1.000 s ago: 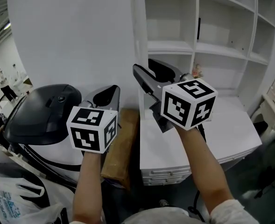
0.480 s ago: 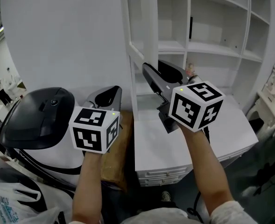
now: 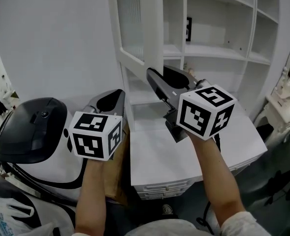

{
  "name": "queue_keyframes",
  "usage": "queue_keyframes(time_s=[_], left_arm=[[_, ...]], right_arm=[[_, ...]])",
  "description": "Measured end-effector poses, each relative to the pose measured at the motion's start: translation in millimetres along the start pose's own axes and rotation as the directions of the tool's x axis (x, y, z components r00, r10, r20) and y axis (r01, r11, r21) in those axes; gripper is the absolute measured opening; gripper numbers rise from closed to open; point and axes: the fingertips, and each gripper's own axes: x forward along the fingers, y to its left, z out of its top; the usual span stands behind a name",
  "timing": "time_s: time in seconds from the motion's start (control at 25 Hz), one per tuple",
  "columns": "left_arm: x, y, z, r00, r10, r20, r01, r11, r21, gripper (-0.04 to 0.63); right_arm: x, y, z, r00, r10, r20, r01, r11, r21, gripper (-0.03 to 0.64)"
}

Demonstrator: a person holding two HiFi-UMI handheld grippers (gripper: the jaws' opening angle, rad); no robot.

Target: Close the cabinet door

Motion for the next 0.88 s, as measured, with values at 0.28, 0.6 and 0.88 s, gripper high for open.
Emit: queue_keyframes(time_s=[0.28,0.6,0.88], left_arm=[[30,-18,0,1.000,-0.015,-0.014,0.015,1.000,0.005,0.000],[66,-39,15,0.999,-0.028,-0.018,0.028,0.999,0.018,0.000],[83,-39,11,0.999,-0.026,-0.023,0.027,0.999,0.024,0.000]], right_arm=[[-10,-37,1,1.000,-0.021,-0.007,0.021,1.000,0.002,0.084],[-17,-87,8,0.999,-0.040,-0.003,0.040,0.999,0.031,0.077],[-14,-109,3,0.999,-0.050,0.008,0.050,0.998,0.041,0.083]])
